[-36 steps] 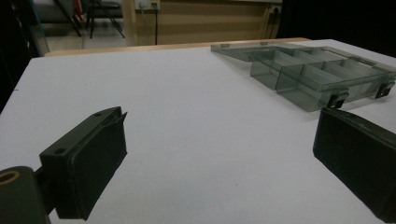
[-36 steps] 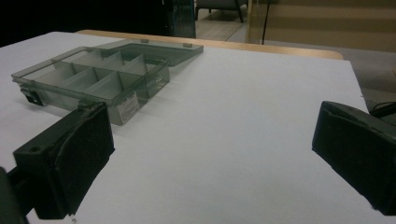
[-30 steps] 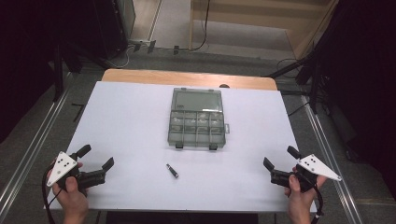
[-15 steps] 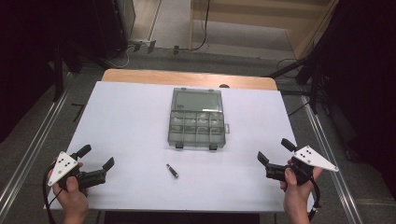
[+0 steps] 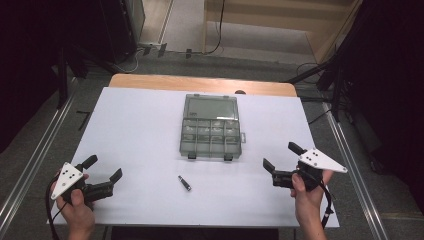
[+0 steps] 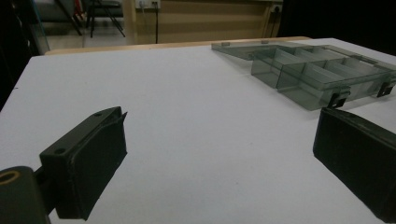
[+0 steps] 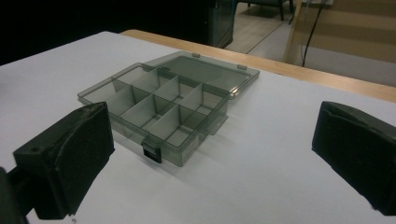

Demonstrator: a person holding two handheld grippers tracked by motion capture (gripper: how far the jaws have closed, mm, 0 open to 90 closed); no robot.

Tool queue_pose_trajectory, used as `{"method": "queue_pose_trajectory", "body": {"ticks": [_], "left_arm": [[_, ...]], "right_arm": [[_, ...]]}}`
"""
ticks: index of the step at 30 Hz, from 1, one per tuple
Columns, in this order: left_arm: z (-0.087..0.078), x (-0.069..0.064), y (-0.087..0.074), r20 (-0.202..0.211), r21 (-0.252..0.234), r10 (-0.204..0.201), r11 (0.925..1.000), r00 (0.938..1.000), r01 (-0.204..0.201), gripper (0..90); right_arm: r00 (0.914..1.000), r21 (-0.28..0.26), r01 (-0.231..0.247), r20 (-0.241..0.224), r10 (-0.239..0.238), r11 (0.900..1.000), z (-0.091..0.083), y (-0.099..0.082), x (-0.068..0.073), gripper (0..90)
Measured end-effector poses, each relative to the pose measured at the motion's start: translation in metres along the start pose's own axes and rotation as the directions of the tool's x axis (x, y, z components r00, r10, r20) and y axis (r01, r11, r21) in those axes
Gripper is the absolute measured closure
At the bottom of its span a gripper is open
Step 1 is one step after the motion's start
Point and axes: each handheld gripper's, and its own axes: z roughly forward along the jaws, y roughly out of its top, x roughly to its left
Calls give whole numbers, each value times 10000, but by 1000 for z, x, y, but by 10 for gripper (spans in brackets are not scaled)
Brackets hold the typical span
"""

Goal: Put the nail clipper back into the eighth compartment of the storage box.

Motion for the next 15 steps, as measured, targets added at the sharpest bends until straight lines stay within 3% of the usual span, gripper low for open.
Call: {"method": "queue_pose_trajectory", "body": {"ticks": [15], "left_arm": [[0, 0, 0, 23, -32, -28, 10000, 10000, 28, 21]], "right_arm": [[9968, 430, 135, -787, -101, 9990, 32, 11, 20, 0]]}}
